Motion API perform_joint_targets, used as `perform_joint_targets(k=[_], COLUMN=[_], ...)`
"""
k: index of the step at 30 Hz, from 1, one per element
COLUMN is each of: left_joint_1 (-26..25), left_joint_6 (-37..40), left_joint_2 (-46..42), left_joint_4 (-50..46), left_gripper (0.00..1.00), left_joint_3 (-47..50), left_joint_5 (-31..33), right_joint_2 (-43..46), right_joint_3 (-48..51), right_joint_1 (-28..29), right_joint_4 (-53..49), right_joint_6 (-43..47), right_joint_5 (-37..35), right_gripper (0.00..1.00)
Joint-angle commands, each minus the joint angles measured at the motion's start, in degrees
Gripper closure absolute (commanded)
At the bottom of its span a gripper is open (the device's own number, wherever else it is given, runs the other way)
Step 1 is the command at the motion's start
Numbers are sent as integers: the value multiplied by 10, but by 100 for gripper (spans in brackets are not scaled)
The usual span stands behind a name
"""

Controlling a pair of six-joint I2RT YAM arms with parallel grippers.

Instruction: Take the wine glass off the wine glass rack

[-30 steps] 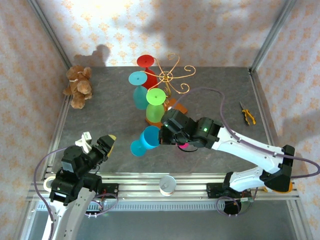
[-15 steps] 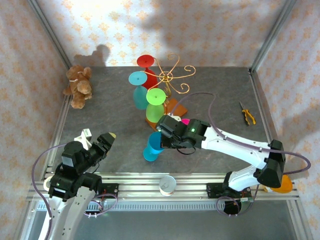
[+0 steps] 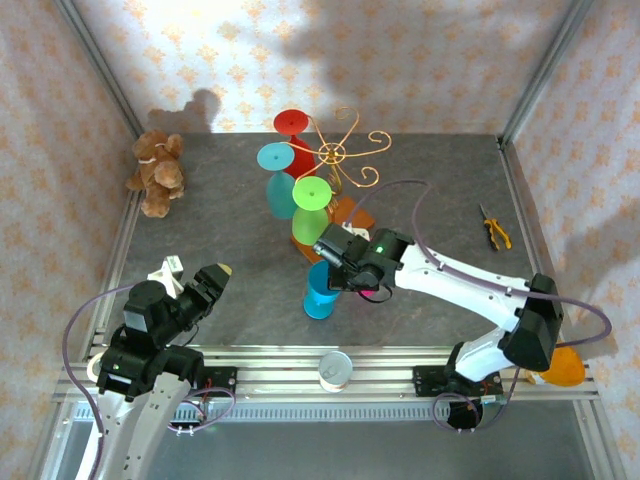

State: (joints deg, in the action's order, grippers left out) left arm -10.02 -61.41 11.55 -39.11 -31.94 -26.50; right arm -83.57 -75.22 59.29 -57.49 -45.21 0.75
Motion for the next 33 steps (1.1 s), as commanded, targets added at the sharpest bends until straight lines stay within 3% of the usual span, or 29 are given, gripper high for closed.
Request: perform_joint_targets(k=[1, 33], left_joint_1=[0, 0], left_joint_6=[9, 16], left_joint_2=[3, 14], left_joint_4=[29, 42], left_gripper=[38, 41], left_joint_3=[1, 13], left_joint_5=[13, 13], right_joint_2=[-4, -59], right_joint_3=[-26, -54], right_joint_1=[-4, -7], right_joint_4=[-35, -53], right_joint_6=[7, 36], right_joint_5=[-37, -53], right_gripper=[100, 100])
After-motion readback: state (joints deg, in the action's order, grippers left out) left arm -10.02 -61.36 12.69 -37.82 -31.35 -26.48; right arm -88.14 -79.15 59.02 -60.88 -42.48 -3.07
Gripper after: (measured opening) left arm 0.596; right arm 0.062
